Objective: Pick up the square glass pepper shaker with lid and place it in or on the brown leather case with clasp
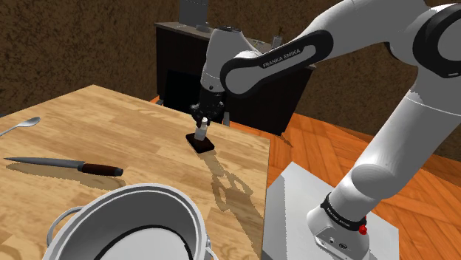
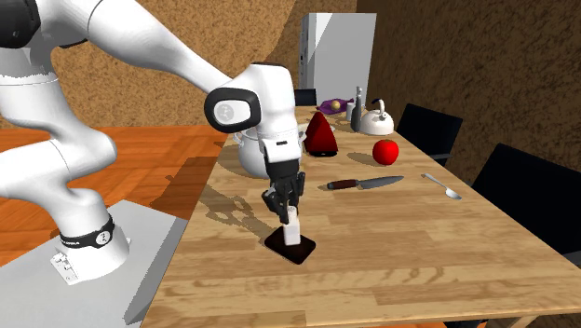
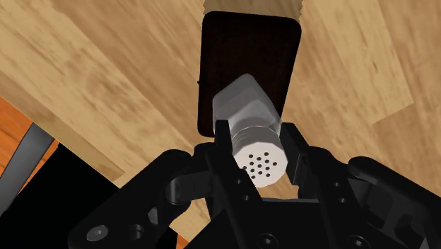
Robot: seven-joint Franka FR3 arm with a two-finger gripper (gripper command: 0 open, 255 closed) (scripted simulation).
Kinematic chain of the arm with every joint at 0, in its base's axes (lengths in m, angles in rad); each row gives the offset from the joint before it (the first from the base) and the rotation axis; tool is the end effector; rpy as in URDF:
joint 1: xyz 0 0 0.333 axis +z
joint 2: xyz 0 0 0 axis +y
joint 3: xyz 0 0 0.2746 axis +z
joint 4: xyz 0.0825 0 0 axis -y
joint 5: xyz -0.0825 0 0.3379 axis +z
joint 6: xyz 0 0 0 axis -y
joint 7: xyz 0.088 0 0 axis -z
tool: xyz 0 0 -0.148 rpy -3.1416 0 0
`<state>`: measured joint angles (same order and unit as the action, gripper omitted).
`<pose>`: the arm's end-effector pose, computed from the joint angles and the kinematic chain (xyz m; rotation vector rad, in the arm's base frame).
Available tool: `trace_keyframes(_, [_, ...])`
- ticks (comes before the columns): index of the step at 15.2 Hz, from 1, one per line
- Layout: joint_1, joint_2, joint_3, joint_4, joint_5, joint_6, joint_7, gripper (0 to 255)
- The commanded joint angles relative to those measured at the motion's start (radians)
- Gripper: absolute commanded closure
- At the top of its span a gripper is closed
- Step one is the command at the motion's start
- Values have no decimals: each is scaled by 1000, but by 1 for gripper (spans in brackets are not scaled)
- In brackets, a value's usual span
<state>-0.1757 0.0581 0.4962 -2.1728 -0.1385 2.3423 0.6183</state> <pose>0.4956 0.1578 0.3268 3.1017 -0.3260 0.2209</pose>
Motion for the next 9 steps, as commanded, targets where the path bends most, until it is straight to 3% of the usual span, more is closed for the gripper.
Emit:
trace_keyframes(1, [0,0,0,0,0,0,0,255])
trace_keyframes(3, [0,0,0,0,0,0,0,255])
trace_keyframes(4, [0,0,0,0,0,0,0,0])
trace_keyframes(9, [0,0,0,0,0,0,0,0])
